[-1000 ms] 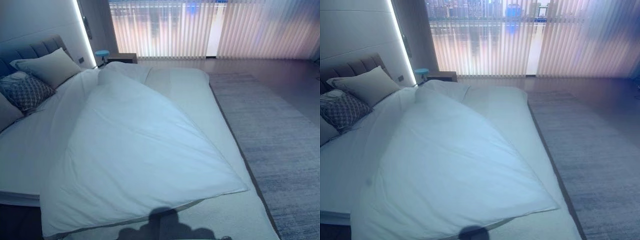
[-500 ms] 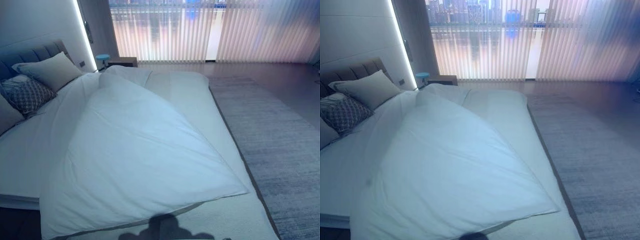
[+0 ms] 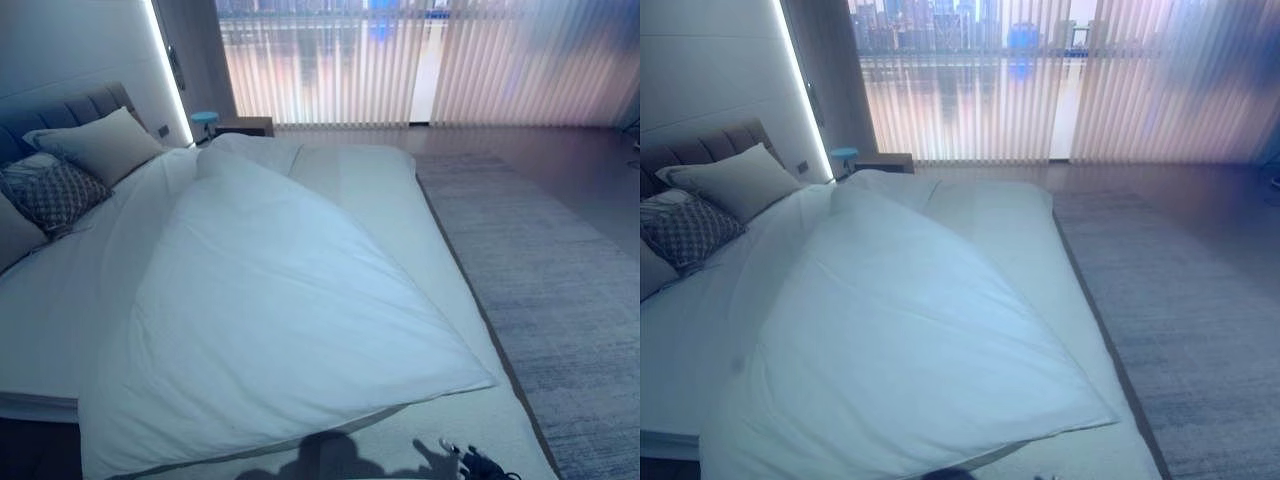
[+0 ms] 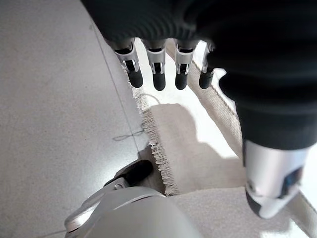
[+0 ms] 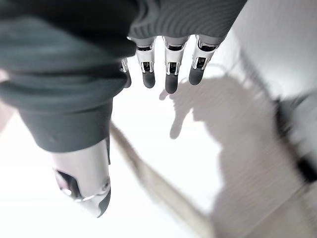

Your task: Make the bed

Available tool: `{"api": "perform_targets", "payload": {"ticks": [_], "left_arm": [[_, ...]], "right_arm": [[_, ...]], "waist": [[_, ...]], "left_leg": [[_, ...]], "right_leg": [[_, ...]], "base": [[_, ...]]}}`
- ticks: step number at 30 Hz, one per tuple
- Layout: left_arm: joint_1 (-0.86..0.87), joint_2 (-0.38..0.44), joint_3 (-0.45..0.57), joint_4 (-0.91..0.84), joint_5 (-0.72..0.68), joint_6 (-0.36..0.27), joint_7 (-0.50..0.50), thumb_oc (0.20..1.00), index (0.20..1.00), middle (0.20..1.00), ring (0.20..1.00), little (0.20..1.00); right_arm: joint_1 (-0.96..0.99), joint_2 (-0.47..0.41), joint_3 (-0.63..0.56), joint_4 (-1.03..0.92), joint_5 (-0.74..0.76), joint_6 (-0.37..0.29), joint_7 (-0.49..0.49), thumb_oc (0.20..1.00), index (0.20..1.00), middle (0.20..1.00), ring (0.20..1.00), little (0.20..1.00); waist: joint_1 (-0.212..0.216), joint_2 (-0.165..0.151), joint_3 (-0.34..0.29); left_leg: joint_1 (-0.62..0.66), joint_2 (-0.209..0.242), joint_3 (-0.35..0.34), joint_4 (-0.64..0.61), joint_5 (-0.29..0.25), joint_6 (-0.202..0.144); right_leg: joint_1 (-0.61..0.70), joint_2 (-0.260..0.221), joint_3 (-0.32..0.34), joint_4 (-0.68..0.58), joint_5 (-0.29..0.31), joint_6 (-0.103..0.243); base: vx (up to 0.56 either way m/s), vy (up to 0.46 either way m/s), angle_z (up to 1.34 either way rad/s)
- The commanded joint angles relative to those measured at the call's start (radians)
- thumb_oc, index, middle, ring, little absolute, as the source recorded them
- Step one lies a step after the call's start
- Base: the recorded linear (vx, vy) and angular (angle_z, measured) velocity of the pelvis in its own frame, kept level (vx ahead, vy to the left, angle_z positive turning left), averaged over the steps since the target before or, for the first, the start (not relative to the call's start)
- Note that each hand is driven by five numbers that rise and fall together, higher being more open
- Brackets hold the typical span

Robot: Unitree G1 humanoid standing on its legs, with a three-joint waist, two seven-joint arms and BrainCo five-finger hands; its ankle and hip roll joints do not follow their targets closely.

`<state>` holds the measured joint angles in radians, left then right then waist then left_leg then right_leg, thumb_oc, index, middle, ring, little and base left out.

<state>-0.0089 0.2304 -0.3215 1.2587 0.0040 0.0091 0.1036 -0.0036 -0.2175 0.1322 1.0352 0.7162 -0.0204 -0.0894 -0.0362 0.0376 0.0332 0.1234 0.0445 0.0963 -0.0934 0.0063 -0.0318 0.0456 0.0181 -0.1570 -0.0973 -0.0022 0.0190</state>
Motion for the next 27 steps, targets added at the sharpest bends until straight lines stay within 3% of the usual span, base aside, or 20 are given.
{"api": "perform_targets", "payload": {"ticks": [1,6,18,23,27], "left_arm": [[-0.075,-0.009,0.011,0.002,-0.054,0.0,0.042,1.0,1.0,1.0,1.0,1.0],[-0.095,-0.012,-0.011,-0.011,-0.076,0.004,0.063,1.0,1.0,1.0,1.0,1.0],[-0.226,-0.028,-0.079,-0.051,-0.223,0.004,0.151,1.0,1.0,1.0,1.0,1.0],[-0.24,-0.029,-0.098,-0.062,-0.252,-0.001,0.159,1.0,1.0,1.0,1.0,1.0],[-0.254,-0.022,-0.124,-0.097,-0.28,-0.011,0.163,1.0,1.0,1.0,1.0,1.0]], "right_arm": [[-0.101,0.012,-0.006,-0.082,0.109,-0.058,-0.038,1.0,1.0,1.0,1.0,1.0],[-0.172,0.002,-0.01,-0.118,0.169,-0.083,-0.089,1.0,1.0,1.0,1.0,1.0],[-0.534,0.003,0.03,-0.165,0.299,-0.164,-0.267,1.0,1.0,1.0,1.0,1.0],[-0.689,-0.047,0.028,-0.087,0.282,-0.161,-0.306,1.0,1.0,1.0,1.0,1.0],[-0.887,-0.136,0.034,0.105,0.203,-0.106,-0.339,1.0,1.0,1.0,1.0,1.0]], "waist": [[0.01,-0.04,0.073],[0.016,-0.035,0.101],[0.041,-0.021,0.234],[0.05,-0.026,0.263],[0.067,-0.027,0.297]], "left_leg": [[-0.016,-0.088,-0.029,0.006,-0.04,-0.002],[-0.049,-0.085,-0.035,0.006,-0.027,-0.005],[-0.253,-0.082,-0.048,0.006,0.055,-0.014],[-0.311,-0.082,-0.056,0.006,0.072,-0.019],[-0.373,-0.083,-0.07,0.006,0.088,-0.026]], "right_leg": [[0.055,-0.024,0.037,0.01,0.009,0.082],[0.025,-0.027,0.03,0.01,0.017,0.081],[-0.197,-0.037,0.009,0.06,0.054,0.071],[-0.244,-0.037,-0.003,0.048,0.073,0.072],[-0.295,-0.035,-0.013,0.036,0.088,0.072]], "base": [[0.0,0.0,0.0],[-0.06,-0.006,0.02],[-0.09,-0.011,0.04],[-0.01,-0.009,0.05],[-0.03,-0.021,0.09]]}}
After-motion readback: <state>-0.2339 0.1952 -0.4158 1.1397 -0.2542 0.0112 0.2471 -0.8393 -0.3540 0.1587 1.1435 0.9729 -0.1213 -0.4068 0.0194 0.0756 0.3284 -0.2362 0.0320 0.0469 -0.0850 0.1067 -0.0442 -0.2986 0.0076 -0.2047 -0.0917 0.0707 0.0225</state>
